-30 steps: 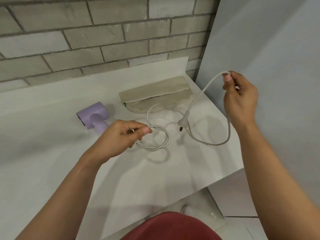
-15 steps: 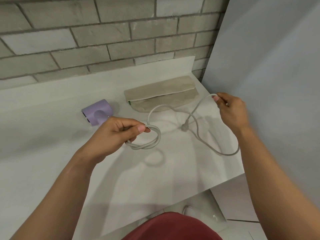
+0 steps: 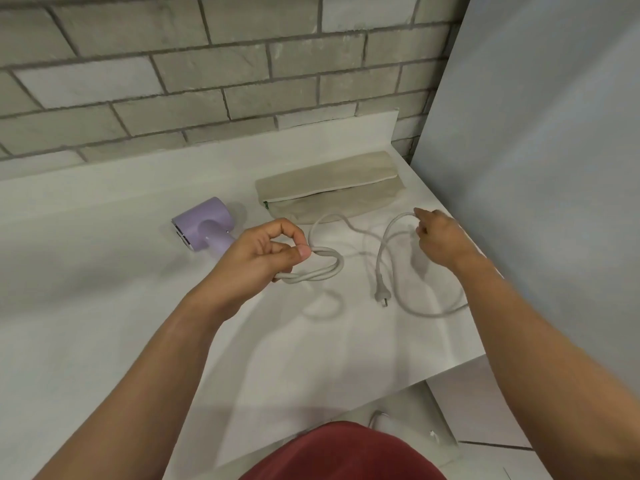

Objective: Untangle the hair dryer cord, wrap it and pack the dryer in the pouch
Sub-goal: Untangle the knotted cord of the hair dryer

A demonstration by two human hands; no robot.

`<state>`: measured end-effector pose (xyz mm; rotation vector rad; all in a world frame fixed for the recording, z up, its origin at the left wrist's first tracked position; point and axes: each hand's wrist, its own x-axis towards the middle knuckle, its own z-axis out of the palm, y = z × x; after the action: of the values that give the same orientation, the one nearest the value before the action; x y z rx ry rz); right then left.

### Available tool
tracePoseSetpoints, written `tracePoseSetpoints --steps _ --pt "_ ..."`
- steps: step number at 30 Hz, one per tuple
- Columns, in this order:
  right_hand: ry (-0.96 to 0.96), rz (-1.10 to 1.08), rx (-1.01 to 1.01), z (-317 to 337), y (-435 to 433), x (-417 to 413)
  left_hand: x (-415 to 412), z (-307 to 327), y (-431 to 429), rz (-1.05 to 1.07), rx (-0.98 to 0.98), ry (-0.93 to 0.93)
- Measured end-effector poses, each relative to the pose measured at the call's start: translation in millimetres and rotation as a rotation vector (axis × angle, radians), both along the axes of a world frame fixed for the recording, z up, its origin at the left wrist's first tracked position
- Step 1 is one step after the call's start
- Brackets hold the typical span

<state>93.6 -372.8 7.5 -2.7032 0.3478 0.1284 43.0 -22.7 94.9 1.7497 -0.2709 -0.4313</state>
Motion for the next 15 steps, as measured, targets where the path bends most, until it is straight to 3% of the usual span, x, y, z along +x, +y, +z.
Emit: tracePoseSetpoints --steps 4,7,11,13,15 --pt "0.075 0.012 -0.008 0.7 11.1 -7.7 3.3 -1.6 -5.8 0.036 0.007 0.031" --pt "-0.157 0.010 0.072 19.6 25.7 -16.8 5.1 -3.1 -5.6 0.038 -0.010 0.044" --pt "-0.354 0.179 0.562 65.5 67.5 -44.4 8.0 -2.5 -1.9 0.049 -0.042 0.070" --pt "-0.259 0.395 0.763 88.0 86.4 -58.1 9.6 0.9 -1.7 0.068 -0.029 0.083" --pt "-0.159 0.582 0.770 100.7 100.8 -66.6 12.1 3.7 -2.1 0.067 -0.013 0.109"
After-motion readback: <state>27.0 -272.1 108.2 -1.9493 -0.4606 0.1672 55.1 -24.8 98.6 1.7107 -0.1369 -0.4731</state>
